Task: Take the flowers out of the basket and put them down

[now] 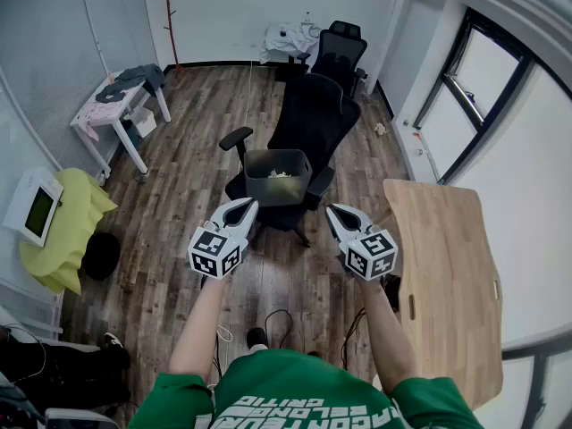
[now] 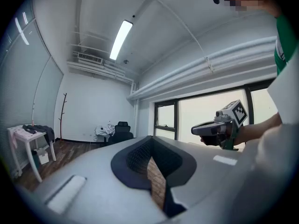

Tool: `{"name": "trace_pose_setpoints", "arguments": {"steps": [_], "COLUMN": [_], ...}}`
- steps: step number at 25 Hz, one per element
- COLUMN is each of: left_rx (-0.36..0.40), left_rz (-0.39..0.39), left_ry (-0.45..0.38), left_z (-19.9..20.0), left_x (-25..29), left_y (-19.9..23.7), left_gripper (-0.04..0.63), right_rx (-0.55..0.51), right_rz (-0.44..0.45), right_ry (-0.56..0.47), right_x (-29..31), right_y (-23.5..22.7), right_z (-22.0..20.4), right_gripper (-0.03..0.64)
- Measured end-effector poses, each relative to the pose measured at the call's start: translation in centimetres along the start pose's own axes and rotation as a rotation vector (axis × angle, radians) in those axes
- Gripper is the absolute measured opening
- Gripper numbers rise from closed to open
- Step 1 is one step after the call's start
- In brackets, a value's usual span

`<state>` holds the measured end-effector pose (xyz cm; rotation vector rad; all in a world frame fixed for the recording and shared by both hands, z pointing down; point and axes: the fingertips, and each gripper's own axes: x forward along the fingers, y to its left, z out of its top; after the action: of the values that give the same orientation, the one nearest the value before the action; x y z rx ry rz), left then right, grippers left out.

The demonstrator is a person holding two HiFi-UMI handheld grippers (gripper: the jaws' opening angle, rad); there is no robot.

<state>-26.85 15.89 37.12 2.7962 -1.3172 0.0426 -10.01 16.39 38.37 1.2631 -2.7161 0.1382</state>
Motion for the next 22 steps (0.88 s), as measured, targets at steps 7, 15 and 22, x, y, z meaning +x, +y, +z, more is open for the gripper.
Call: {"name": "trace_pose_setpoints", "arguments": {"steps": [7, 15, 22], "left_rx": [-0.009, -0.025, -0.039], "left_rz": [-0.017, -0.06, -0.073], "left_ry": [0.001, -0.002, 0.018], "left_z": [-0.7, -1.3, -2.6], "left_x": [0.5, 1.2, 2.6], "left_y": [3.0, 6.9, 9.7], "left_gripper": [0.018, 0.018, 0.018], "right_rx": [0.0, 0.03, 0.036], "right_rz": [-0.025, -0.095, -0.11], "right_ry": [0.024, 0.013, 0.036], "right_x": [2.6, 5.9, 8.7], "right_y": [0.0, -0.5, -1.2], "right_z": [-0.7, -0.5, -0.9], "right_gripper": [0.005, 0.006, 0.006]}}
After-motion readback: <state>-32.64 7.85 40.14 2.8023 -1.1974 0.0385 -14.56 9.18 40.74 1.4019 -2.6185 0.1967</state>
